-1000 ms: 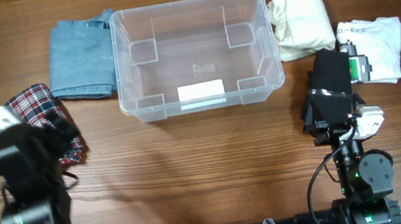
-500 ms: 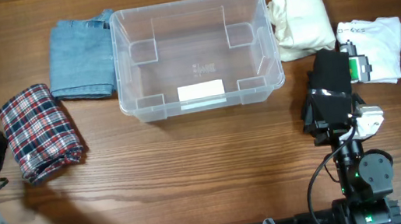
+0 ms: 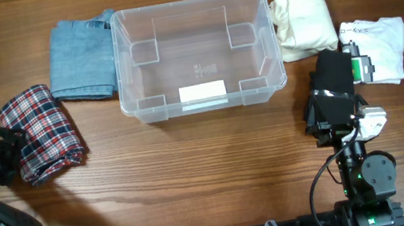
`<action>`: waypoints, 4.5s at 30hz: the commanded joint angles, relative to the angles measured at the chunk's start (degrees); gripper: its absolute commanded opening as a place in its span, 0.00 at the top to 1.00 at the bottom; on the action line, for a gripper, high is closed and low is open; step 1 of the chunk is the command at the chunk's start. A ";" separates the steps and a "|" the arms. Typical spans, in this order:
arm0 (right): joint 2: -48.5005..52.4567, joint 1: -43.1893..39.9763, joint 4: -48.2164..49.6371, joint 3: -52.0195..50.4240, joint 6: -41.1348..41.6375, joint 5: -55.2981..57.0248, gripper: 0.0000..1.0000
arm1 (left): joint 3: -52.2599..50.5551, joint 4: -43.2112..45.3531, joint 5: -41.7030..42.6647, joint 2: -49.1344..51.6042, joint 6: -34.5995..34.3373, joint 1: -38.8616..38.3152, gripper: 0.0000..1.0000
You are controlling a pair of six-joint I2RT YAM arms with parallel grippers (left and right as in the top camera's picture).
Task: Pack container
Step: 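Lift the plaid shirt with the left gripper and lower it into the bin, then release the plaid shirt and move the left gripper to the blue denim, then grasp the folded blue denim with the left gripper and carry it into the bin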
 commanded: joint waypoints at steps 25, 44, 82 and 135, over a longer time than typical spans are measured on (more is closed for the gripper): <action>0.09 0.28 0.33 -0.04 -0.72 -0.74 0.00 | 30.47 -26.95 10.36 -30.29 -11.87 -32.41 0.96; 0.09 0.28 0.33 -0.04 -0.72 -0.74 0.00 | 30.40 -14.51 -24.46 -1.68 -35.52 -67.71 0.96; 0.09 0.28 0.31 -0.04 -0.72 -0.74 0.00 | 30.47 -22.29 -35.52 -13.94 -25.31 -52.22 0.00; 0.09 0.28 0.31 -0.04 -0.74 -0.74 0.01 | 30.53 -12.26 -4.79 12.28 -3.85 -30.05 0.96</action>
